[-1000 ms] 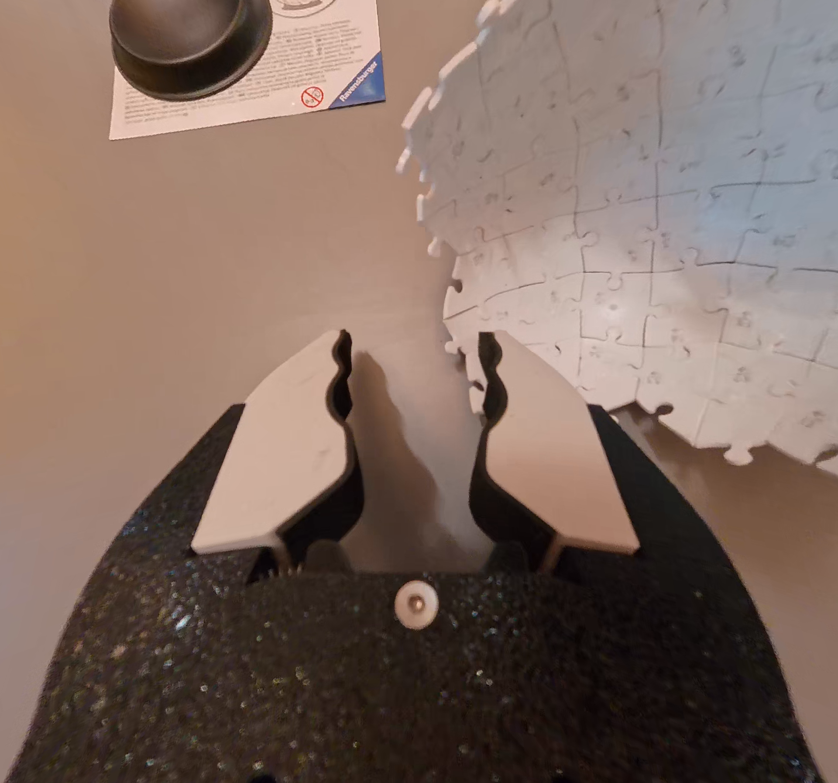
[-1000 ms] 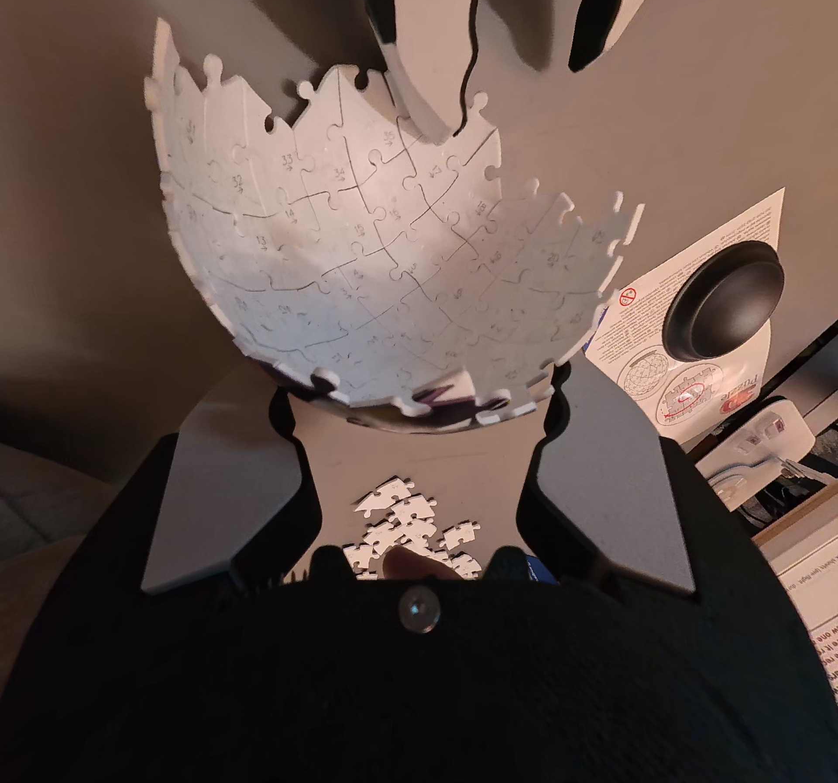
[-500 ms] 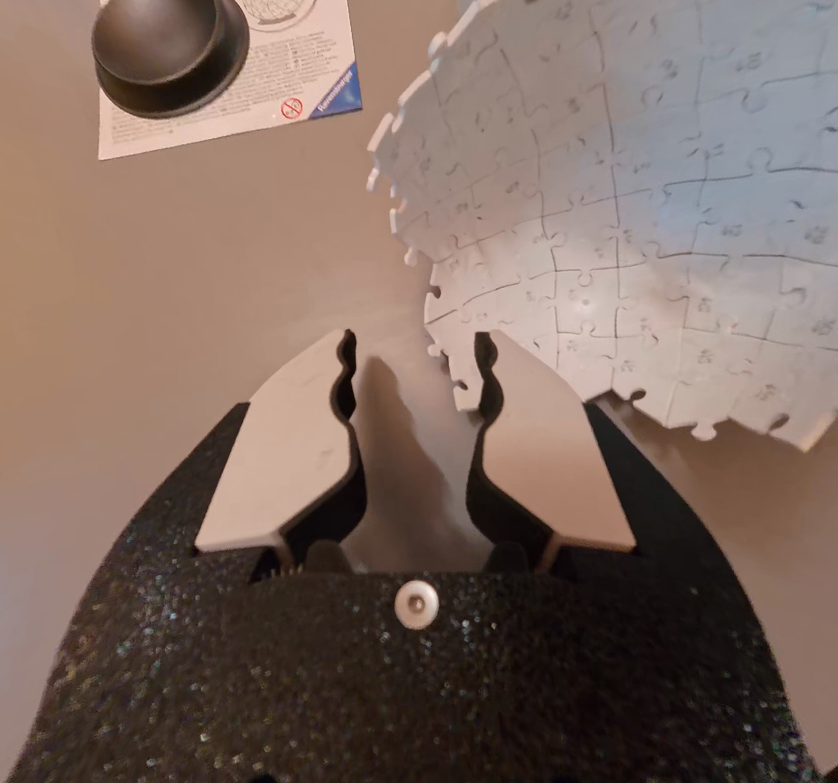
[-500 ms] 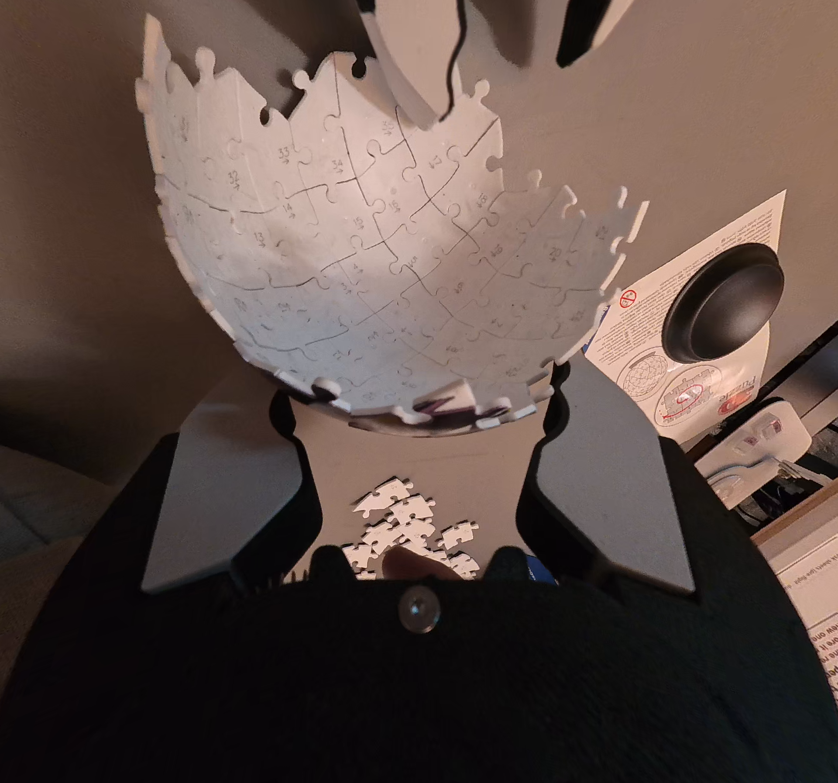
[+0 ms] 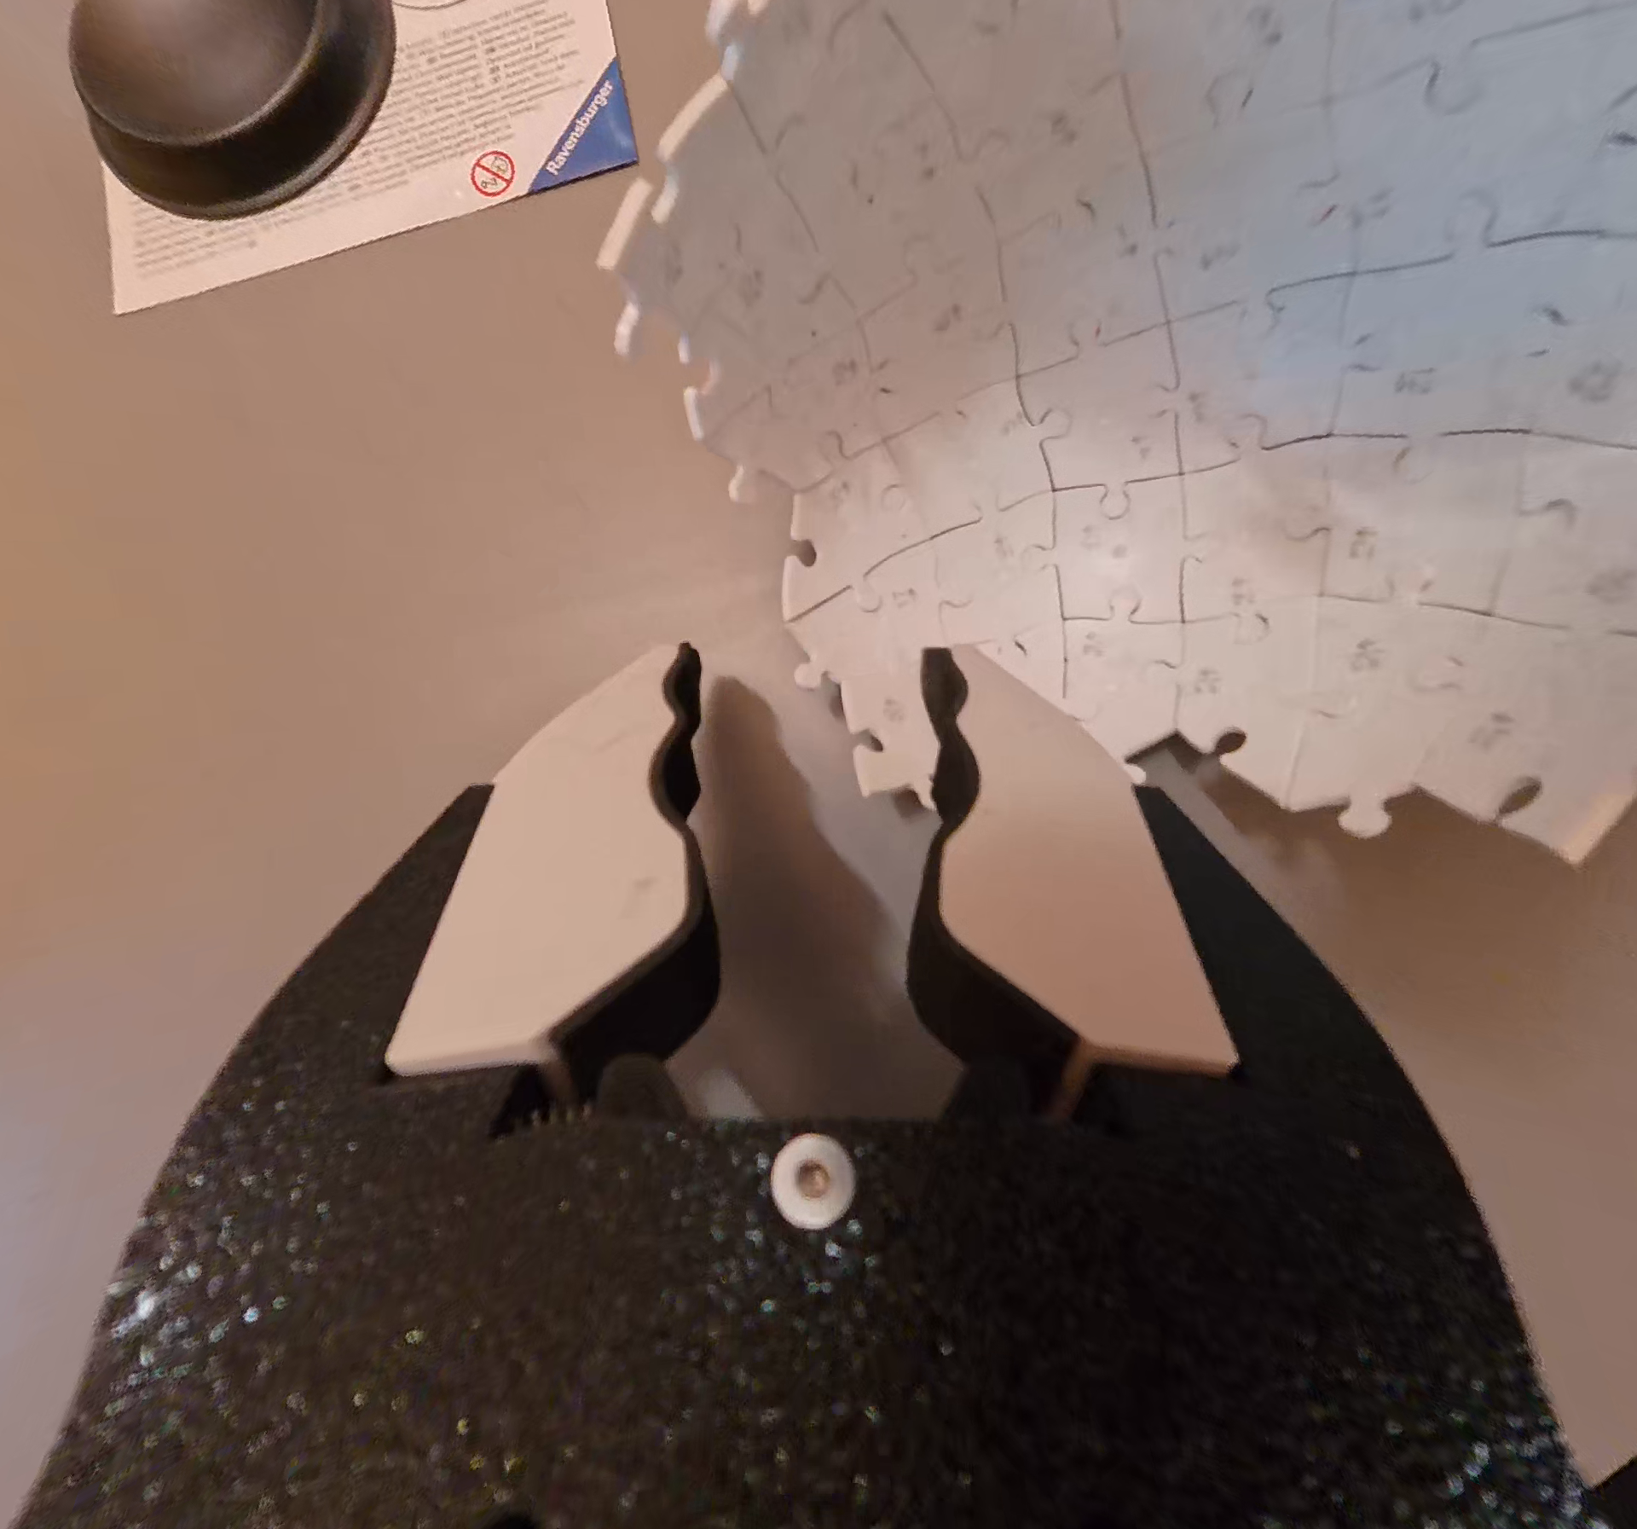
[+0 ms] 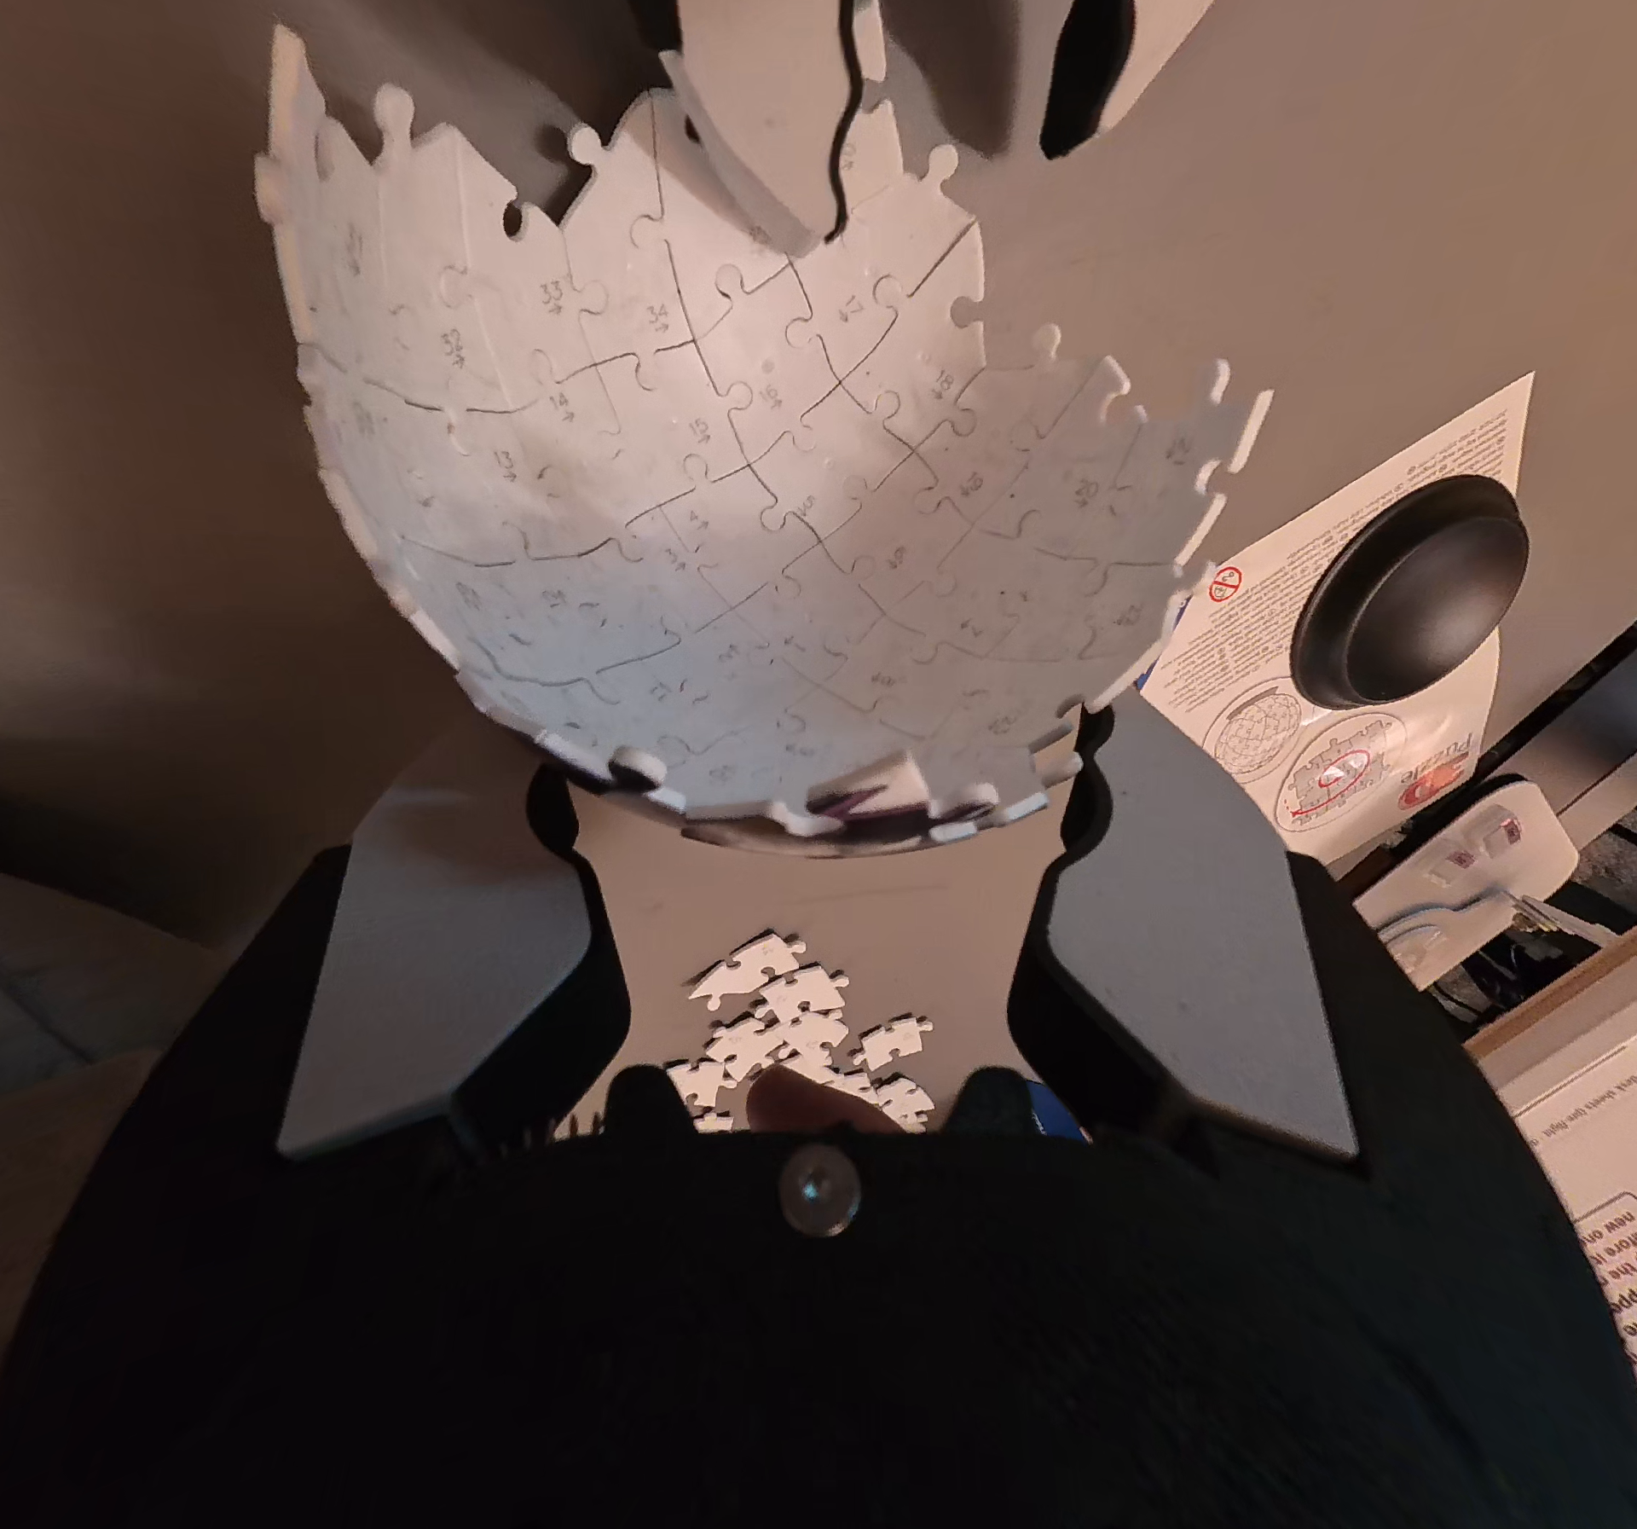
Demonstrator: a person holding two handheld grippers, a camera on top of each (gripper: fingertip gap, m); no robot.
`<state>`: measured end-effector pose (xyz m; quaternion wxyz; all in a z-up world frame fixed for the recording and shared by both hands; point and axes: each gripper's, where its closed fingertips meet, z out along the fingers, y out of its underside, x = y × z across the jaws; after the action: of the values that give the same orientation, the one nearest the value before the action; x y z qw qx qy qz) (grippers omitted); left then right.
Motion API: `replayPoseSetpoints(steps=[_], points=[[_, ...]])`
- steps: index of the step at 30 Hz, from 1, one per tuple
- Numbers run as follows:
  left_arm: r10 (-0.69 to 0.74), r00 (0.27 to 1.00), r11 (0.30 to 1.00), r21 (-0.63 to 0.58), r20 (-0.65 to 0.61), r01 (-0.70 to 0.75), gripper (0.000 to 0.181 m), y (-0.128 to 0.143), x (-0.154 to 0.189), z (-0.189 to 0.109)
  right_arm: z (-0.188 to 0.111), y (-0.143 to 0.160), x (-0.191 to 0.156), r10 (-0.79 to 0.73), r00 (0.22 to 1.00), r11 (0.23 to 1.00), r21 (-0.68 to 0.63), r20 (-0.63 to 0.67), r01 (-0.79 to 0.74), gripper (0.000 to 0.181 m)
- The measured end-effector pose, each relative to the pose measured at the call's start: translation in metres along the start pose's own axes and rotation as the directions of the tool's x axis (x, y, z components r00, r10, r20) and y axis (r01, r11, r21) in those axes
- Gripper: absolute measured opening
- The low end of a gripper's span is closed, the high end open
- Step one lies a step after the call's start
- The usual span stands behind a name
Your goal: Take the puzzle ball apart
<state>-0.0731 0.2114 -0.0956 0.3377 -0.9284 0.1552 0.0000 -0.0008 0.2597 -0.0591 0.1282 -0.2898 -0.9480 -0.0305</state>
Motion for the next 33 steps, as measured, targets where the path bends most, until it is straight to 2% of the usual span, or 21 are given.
replayPoseSetpoints(steps=[6,8,14,20,23,29,33], points=[[-0.02,1.0,1.0,0.011,-0.022,0.02,0.048,-0.001,0.001,-0.001,0.001,0.0,0.0,-0.003,1.0,1.0,-0.002,0.0,0.003,0.11],[-0.015,0.999,1.0,-0.019,-0.032,0.014,0.049,0.004,0.002,0.001,0.0,-0.001,0.0,-0.002,1.0,1.0,0.005,0.0,0.002,0.11],[-0.067,0.997,0.996,0.052,-0.027,0.068,0.048,-0.007,-0.006,-0.01,0.001,-0.001,0.0,-0.004,1.0,1.0,-0.003,0.0,0.004,0.11],[-0.074,0.995,0.997,-0.002,-0.059,0.075,0.049,0.001,-0.002,-0.012,0.001,-0.001,-0.001,-0.007,1.0,1.0,-0.006,0.001,0.007,0.11],[-0.037,0.998,0.997,-0.07,-0.058,0.033,0.048,0.011,0.002,-0.008,0.001,-0.001,0.0,-0.006,1.0,1.0,-0.004,-0.002,0.006,0.109],[-0.036,0.999,0.999,-0.03,-0.03,0.035,0.046,0.004,-0.003,-0.013,0.001,-0.001,-0.001,-0.01,1.0,1.0,-0.009,-0.002,0.01,0.108],[-0.036,0.998,0.997,-0.072,-0.046,0.032,0.048,0.012,-0.001,-0.009,0.001,-0.002,-0.001,-0.011,1.0,1.0,-0.008,-0.005,0.011,0.108]])
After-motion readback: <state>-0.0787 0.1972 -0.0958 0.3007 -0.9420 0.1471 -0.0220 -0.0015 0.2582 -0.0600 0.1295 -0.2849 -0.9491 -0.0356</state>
